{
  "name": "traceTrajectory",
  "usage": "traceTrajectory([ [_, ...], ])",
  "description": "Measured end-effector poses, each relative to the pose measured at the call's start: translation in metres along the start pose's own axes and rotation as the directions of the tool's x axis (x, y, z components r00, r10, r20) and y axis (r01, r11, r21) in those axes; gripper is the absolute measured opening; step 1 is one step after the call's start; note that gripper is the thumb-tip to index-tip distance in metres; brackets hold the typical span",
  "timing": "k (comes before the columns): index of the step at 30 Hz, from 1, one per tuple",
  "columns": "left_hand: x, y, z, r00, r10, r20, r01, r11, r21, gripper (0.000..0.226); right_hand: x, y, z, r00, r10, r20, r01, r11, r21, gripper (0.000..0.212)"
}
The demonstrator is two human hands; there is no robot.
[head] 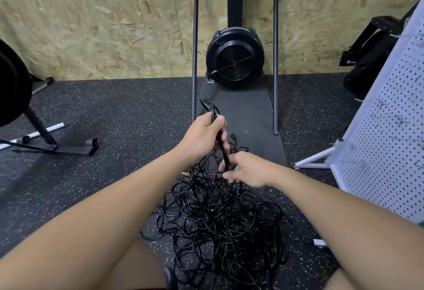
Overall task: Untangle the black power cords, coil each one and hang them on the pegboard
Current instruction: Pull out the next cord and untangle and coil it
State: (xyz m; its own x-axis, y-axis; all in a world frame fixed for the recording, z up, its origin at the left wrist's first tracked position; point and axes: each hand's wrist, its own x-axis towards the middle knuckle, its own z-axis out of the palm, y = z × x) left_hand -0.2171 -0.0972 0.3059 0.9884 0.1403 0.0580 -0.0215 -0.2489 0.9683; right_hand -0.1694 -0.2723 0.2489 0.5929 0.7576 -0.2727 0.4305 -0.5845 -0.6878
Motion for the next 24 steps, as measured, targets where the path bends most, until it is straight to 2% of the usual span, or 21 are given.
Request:
traceTrajectory([
  [1,0.000,0.000,-0.001,1.000,-0.014,0.000,0.014,0.998,-0.053,0.021,0.001,0.002,0.004,0.999,-0.009,-0.038,0.008,1.000,-0.005,0.007],
  [3,-0.001,0.001,-0.005,0.998,-0.049,0.039,0.056,0.977,-0.205,0.022,0.001,0.001,0.004,0.997,-0.019,-0.073,0.019,1.000,-0.012,0.010],
  [6,0.000,-0.004,-0.019,0.976,-0.064,0.209,0.149,0.895,-0.419,0.054,-0.004,-0.010,-0.005,0.984,-0.064,-0.166,0.075,0.995,0.066,0.010],
  [8,-0.002,-0.009,-0.027,0.946,-0.078,0.314,0.189,0.920,-0.342,0.072,-0.006,-0.020,-0.020,0.951,-0.077,-0.300,0.124,0.982,0.141,0.009],
  [10,-0.006,-0.016,-0.029,0.923,-0.117,0.366,0.155,0.985,-0.076,0.076,-0.008,-0.031,-0.033,0.914,-0.053,-0.402,0.165,0.954,0.250,0.018],
  [12,-0.014,-0.020,-0.024,0.891,-0.164,0.424,0.094,0.979,0.182,0.067,-0.010,-0.043,-0.044,0.897,-0.034,-0.440,0.244,0.868,0.432,0.031],
  [13,-0.018,-0.021,-0.020,0.873,-0.182,0.453,0.075,0.967,0.245,0.057,-0.011,-0.048,-0.048,0.893,-0.045,-0.448,0.285,0.826,0.487,0.036],
  [15,-0.024,-0.019,-0.008,0.852,-0.164,0.498,0.038,0.966,0.254,0.038,-0.011,-0.055,-0.054,0.879,-0.078,-0.470,0.337,0.799,0.497,0.041],
  [17,-0.025,-0.019,0.000,0.875,-0.132,0.467,0.037,0.978,0.207,0.025,-0.011,-0.058,-0.055,0.865,-0.089,-0.494,0.367,0.784,0.501,0.039],
  [22,-0.024,-0.024,0.001,0.913,-0.128,0.386,0.065,0.983,0.170,0.027,-0.009,-0.056,-0.056,0.862,-0.047,-0.505,0.350,0.776,0.525,0.032],
  [24,-0.026,-0.020,0.001,0.926,-0.135,0.353,0.082,0.983,0.162,0.025,-0.011,-0.049,-0.059,0.873,-0.028,-0.487,0.314,0.797,0.516,0.022],
])
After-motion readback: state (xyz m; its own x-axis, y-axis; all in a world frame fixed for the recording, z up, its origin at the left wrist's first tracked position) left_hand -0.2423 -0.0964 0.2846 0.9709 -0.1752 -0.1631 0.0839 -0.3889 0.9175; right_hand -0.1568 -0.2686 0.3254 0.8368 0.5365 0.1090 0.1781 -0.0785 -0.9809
